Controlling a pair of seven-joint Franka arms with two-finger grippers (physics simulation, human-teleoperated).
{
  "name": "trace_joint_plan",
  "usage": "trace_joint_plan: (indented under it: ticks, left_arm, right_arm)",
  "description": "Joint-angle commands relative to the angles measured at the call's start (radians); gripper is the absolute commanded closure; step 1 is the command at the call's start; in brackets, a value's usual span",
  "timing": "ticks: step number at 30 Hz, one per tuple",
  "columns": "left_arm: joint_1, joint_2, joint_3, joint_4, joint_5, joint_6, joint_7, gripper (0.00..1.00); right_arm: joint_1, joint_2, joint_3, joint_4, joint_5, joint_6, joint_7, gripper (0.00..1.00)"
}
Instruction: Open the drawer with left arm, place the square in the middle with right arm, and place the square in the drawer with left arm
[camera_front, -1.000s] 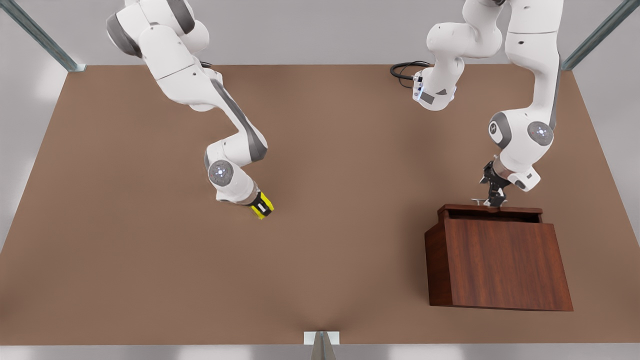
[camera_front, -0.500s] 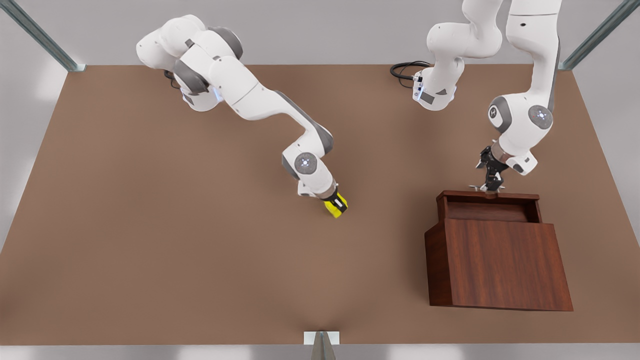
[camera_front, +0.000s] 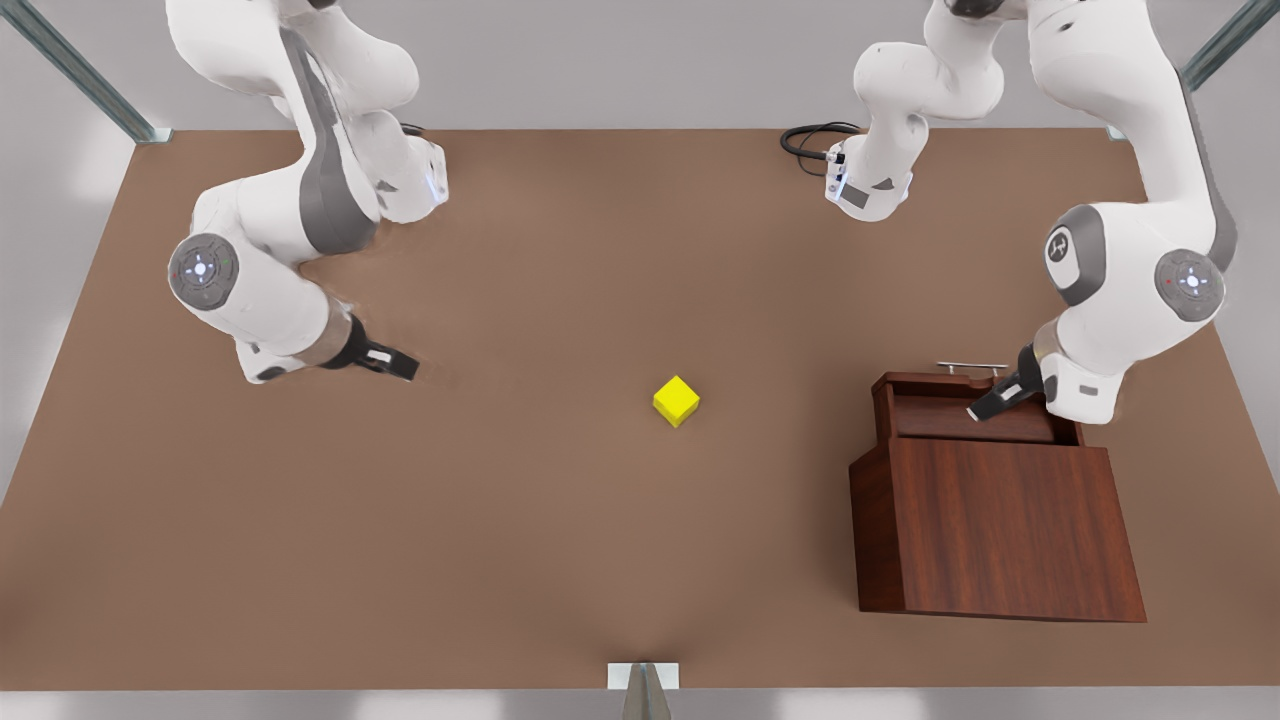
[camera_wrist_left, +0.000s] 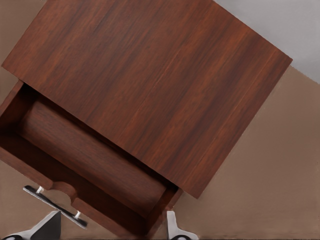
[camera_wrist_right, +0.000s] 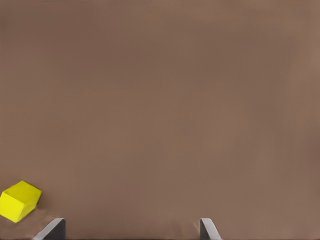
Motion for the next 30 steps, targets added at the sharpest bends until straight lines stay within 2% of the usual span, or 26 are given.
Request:
trace_joint_plan:
  ticks: [1,2,4,5,6,10,19,30]
  left_arm:
    - [-0.01,0.01,-0.01,0.014,-0.017,-0.009,0.024,0.0]
    - [-0.013,0.065,-0.093,0.086,-0.012,-0.015,0.041,0.0]
    - [-0.015,0.123,-0.255,0.12,0.0,-0.021,0.041,0.0]
    - [-0.023,0.153,-0.326,0.123,0.015,-0.022,0.044,0.0]
    - [-0.07,0.177,-0.343,0.124,0.072,-0.021,0.045,0.0]
    - [-0.184,0.274,-0.343,0.132,0.133,0.008,0.203,0.0]
    - [-0.3,0.41,-0.349,0.132,0.17,0.2,0.24,0.0]
    - [-0.354,0.496,-0.349,0.133,0.268,0.281,0.24,0.0]
  right_arm:
    - [0.005,-0.004,-0.024,0.003,-0.006,-0.016,-0.038,0.0]
    - [-0.072,-0.038,-0.04,0.017,-0.13,-0.058,-0.195,0.0]
    - [-0.181,-0.038,0.052,0.065,-0.14,-0.076,-0.235,0.0]
    - [-0.173,-0.033,0.053,0.074,-0.141,-0.071,-0.233,0.0]
    - [-0.176,-0.007,0.053,0.111,-0.135,-0.078,-0.238,0.0]
    - [-0.184,0.001,0.05,0.144,-0.115,-0.05,-0.226,0.0]
    - [-0.186,0.063,0.05,0.192,-0.101,-0.015,-0.223,0.0]
    - [-0.206,0.08,0.049,0.209,-0.089,-0.013,-0.223,0.0]
